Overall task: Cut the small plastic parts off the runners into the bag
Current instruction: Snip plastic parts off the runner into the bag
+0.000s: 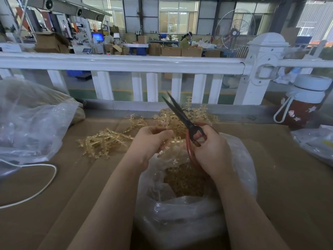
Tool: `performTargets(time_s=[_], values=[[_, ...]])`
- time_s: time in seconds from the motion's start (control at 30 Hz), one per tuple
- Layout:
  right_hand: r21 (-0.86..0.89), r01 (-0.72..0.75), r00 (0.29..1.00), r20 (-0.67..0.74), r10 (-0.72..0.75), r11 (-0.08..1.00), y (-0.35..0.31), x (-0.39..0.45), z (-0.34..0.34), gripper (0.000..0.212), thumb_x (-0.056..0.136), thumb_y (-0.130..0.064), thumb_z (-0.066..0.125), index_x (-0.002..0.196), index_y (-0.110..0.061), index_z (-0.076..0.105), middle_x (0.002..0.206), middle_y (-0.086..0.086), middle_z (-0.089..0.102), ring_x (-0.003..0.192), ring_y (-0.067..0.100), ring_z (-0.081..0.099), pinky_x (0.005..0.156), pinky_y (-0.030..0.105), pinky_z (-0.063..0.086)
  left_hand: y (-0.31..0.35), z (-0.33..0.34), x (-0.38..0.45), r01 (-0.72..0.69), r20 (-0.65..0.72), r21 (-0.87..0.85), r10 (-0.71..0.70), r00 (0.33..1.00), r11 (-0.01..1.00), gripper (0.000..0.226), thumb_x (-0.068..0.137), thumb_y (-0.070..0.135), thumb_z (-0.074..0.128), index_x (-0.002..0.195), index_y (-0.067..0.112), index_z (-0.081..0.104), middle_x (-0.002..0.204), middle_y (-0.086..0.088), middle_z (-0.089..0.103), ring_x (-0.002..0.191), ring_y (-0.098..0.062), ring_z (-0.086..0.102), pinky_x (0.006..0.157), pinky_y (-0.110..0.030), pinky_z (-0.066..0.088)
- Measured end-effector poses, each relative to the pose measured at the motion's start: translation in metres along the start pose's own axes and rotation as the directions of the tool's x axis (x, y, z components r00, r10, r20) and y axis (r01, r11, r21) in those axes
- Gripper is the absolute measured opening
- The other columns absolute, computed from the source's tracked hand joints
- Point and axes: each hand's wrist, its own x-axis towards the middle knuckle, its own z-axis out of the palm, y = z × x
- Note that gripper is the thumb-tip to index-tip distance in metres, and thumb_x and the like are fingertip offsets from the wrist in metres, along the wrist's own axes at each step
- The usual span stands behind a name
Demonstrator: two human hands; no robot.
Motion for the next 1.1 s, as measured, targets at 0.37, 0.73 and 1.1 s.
performTargets(time_s=[0.37, 0.73, 1.1], values=[[-0.099, 0.025, 0.998, -0.050, -0.030, 0.995, -0.001, -0.004, 0.001, 0.026, 0.088, -0.039, 0.068, 0.075, -0.027, 0.049, 0.069, -0.014, 0.058, 0.069, 0.007, 0.057, 0.058, 0.027, 0.043, 0.006, -0.002, 0.001, -0.176, -0.231, -0.270, 0.114, 0.966, 0.947, 0.012, 0.100, 0.007, 0.051, 0.101, 0.007, 0.063, 0.066, 0.007, 0.056, 0.049, -0.001, 0.048, 0.047, -0.012, 0.040], [0.159, 0.012, 0.958, -0.284, 0.034, 0.987, -0.001, -0.003, -0.004, 0.019, 0.090, -0.041, 0.069, 0.092, -0.022, 0.065, 0.076, -0.010, 0.066, 0.073, 0.005, 0.061, 0.065, 0.010, 0.038, 0.008, -0.012, -0.003, -0.291, -0.021, -0.353, 0.304, 0.953, 0.889, 0.017, 0.085, 0.031, 0.064, 0.078, 0.021, 0.075, 0.079, 0.002, 0.071, 0.072, -0.011, 0.057, 0.068, -0.021, 0.047], [0.671, 0.002, 0.999, 0.033, -0.033, 0.741, -0.010, -0.001, -0.010, 0.022, 0.090, -0.027, 0.075, 0.081, -0.008, 0.069, 0.066, 0.002, 0.066, 0.069, 0.017, 0.065, 0.079, 0.034, 0.053, 0.007, -0.006, -0.005, -0.148, 0.110, -0.292, 0.187, 0.976, 0.945, 0.012, 0.086, 0.014, 0.071, 0.092, 0.004, 0.072, 0.081, -0.010, 0.076, 0.075, -0.015, 0.073, 0.068, -0.020, 0.054]])
